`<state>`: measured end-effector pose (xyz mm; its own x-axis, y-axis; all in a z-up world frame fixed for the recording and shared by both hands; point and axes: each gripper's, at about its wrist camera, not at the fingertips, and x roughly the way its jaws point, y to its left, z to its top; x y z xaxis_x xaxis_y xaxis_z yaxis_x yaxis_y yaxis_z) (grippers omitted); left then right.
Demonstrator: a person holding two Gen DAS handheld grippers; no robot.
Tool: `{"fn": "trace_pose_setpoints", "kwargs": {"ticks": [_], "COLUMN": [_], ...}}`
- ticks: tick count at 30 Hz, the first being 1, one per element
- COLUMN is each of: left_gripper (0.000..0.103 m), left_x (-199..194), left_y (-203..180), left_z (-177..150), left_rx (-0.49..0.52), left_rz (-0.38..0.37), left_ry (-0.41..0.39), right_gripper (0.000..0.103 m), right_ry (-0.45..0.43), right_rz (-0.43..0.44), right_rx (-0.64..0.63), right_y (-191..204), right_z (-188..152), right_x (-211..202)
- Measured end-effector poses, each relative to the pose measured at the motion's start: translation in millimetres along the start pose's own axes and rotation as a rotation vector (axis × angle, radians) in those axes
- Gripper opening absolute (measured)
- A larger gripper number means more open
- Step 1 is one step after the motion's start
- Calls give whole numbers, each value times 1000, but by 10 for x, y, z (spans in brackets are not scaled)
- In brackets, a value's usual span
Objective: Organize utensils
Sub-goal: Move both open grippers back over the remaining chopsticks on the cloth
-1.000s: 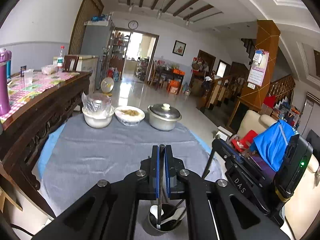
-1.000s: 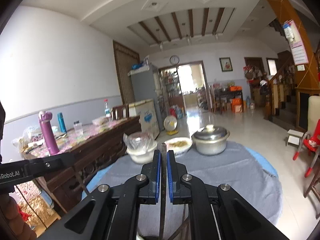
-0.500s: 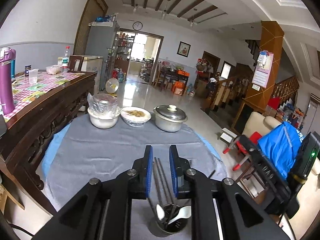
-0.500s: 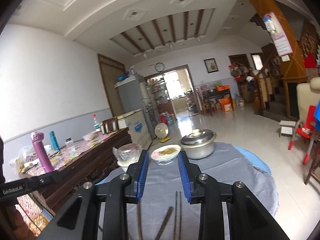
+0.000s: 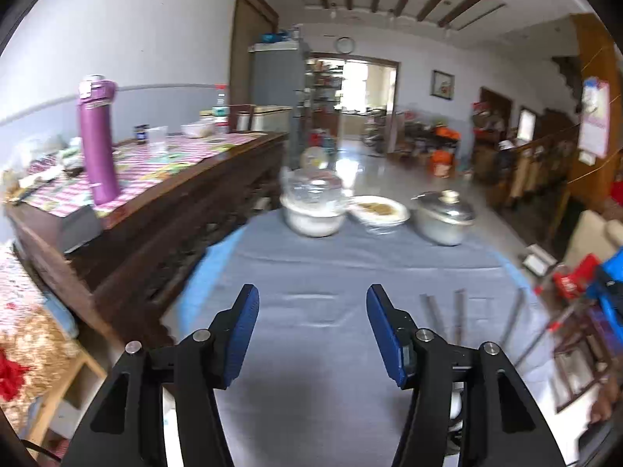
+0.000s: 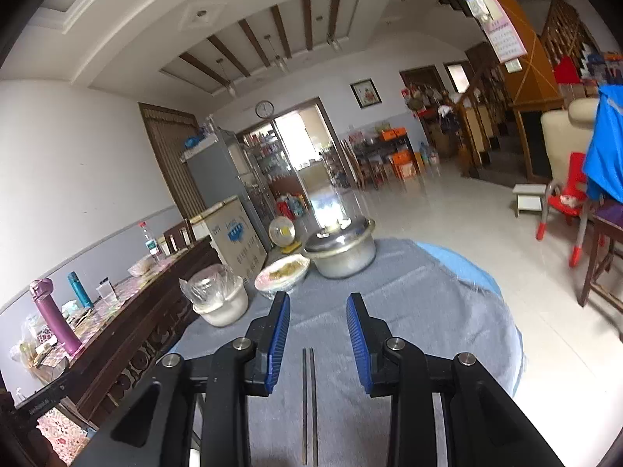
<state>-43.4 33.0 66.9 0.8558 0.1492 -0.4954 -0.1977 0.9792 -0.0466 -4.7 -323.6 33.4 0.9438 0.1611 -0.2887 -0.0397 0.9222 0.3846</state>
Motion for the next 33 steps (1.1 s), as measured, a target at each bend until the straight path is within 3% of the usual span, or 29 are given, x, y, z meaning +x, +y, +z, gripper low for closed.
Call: {"fn": "trace_pose_setpoints", "kwargs": {"ticks": [6,33], "left_gripper": [62,64], "left_x": [37,346], "left_y": [158,216], "left_z": [-62,-277], "left_rx": [21,34], "left_rz": [93,176], "left_ry": [-9,115], "right_gripper": [38,42], "right_ry": [54,157], "right_rz": [-9,-44], "right_rx": [-7,-13], "right_y": [0,-47], "right_z": [-95,-337], "right_x": [81,315]}}
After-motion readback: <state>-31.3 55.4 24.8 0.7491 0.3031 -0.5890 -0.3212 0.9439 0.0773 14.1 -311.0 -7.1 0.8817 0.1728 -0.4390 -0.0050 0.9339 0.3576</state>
